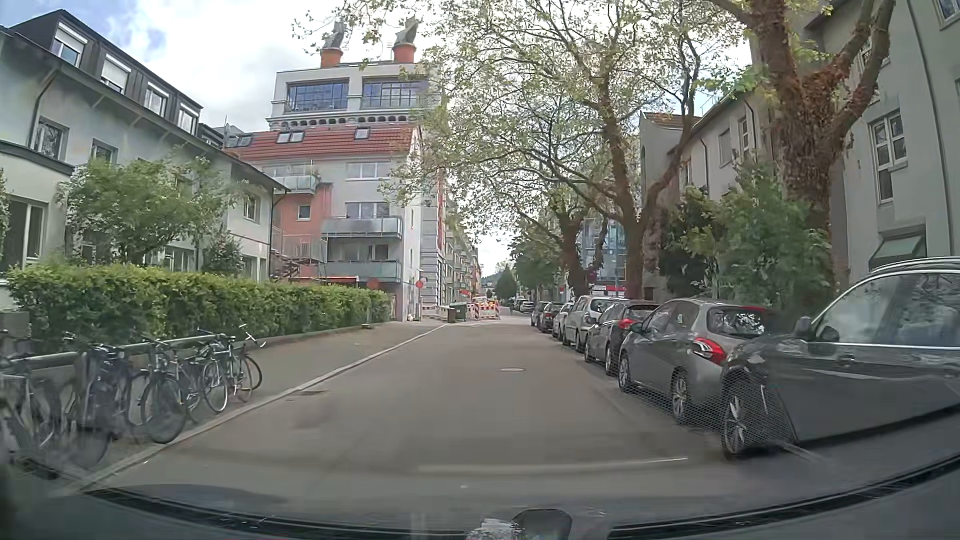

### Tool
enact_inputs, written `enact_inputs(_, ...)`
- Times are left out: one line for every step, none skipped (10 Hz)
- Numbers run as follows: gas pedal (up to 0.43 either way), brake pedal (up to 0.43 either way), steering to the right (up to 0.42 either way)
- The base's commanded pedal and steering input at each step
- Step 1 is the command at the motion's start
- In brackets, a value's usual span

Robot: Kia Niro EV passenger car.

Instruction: Follow the waypoints while adhering to traffic rules and regulations

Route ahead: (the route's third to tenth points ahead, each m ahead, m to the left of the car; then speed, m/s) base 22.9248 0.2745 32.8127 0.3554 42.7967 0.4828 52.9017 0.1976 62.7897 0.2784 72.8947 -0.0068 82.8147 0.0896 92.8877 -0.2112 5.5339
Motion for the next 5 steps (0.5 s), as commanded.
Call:
enact_inputs(0.087,0.0,0.009)
enact_inputs(0.087,0.0,0.009)
enact_inputs(0.087,0.0,0.009)
enact_inputs(0.087,0.0,0.009)
enact_inputs(0.087,0.0,0.009)
